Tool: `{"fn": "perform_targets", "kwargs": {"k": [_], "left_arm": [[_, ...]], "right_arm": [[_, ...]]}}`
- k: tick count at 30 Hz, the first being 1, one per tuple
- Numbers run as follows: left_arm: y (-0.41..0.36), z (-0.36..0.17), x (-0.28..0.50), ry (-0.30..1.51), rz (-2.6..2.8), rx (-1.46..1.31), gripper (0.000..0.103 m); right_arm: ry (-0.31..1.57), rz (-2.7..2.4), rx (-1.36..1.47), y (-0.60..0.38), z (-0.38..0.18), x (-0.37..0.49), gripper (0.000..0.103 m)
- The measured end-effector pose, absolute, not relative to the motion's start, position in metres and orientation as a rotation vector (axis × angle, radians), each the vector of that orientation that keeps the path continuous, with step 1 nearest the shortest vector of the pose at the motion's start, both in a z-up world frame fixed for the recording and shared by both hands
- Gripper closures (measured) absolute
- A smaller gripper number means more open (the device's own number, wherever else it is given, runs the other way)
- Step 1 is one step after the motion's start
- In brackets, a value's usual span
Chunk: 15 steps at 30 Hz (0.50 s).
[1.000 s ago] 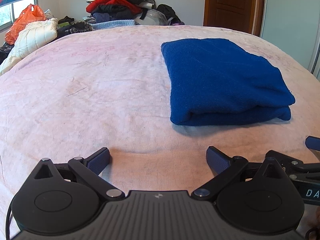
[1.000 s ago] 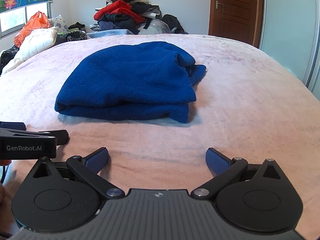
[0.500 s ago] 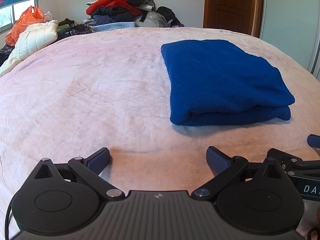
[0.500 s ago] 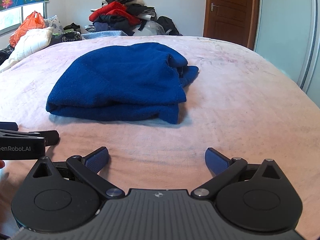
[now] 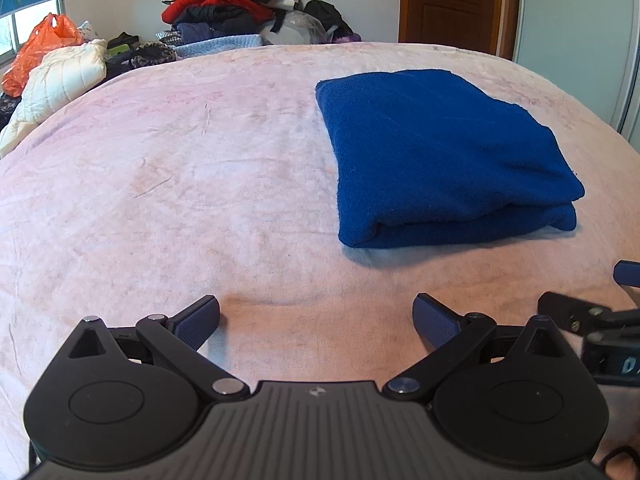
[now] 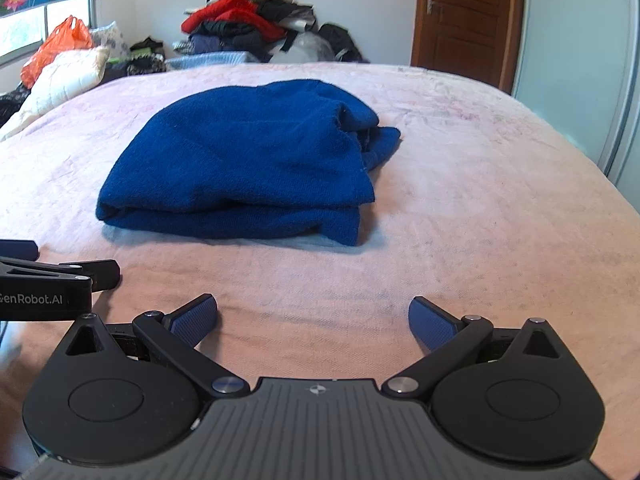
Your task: Fold small clothes
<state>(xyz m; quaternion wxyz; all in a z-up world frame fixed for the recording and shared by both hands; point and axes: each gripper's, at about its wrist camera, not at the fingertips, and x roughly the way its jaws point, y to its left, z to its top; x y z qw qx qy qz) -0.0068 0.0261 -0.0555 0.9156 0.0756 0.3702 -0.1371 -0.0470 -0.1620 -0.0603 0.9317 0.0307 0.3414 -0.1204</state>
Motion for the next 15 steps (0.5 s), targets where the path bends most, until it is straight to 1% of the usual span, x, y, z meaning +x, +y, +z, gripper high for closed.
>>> {"fn": "perform_targets", "kwargs": {"k": [5,9,15], "left_arm": [[0.030,-0.040,-0.010,0.764,-0.268,0.163,0.000],[0.034,-0.028,-0.011,0.779,-0.254,0.149,0.000],[0.039,-0.019,-0.012,0.820,-0.259,0.103,0.000]], "right_arm": [[0.710,-0.234,0.159,-0.166,-0.035,-0.053,0.000],[0.737,-0.241,0.150,-0.160,-0.017,-0.056,0.000],[0.760,-0.194,0.143,-0.150,-0.005,-0.060,0.000]]}}
